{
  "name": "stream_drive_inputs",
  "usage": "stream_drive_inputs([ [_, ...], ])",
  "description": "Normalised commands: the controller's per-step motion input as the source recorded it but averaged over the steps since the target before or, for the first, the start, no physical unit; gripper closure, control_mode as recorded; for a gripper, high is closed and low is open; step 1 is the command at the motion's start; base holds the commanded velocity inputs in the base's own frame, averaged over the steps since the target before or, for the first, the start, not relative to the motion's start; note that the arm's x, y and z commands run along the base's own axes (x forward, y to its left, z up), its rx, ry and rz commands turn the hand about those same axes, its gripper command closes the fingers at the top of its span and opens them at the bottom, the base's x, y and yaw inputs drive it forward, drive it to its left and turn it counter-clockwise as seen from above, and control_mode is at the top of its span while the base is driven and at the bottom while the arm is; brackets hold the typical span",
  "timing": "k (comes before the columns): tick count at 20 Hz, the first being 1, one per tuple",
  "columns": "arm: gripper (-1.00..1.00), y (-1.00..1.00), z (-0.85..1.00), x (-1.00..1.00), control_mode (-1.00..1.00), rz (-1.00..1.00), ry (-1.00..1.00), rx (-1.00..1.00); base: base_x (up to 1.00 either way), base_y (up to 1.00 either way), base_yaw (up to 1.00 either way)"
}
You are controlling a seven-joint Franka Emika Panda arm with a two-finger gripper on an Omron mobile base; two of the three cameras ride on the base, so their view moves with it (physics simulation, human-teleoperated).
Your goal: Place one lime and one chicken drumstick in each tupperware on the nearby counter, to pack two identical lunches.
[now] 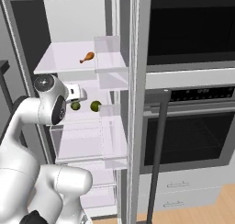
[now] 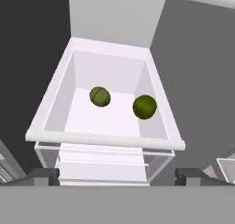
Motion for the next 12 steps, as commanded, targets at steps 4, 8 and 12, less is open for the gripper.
stream_drive_inputs([
  [4, -1.0, 0.04, -0.11, 0.5, -1.0, -0.08, 0.14, 0.01, 0.0, 0.0, 0.0],
  [8, -1.0, -0.03, -0.13, 0.64, -1.0, -0.12, 0.12, 0.04, 0.0, 0.0, 0.0],
  [12, -1.0, -0.1, -0.2, 0.59, -1.0, -0.05, 0.04, 0.02, 0.0, 0.0, 0.0],
])
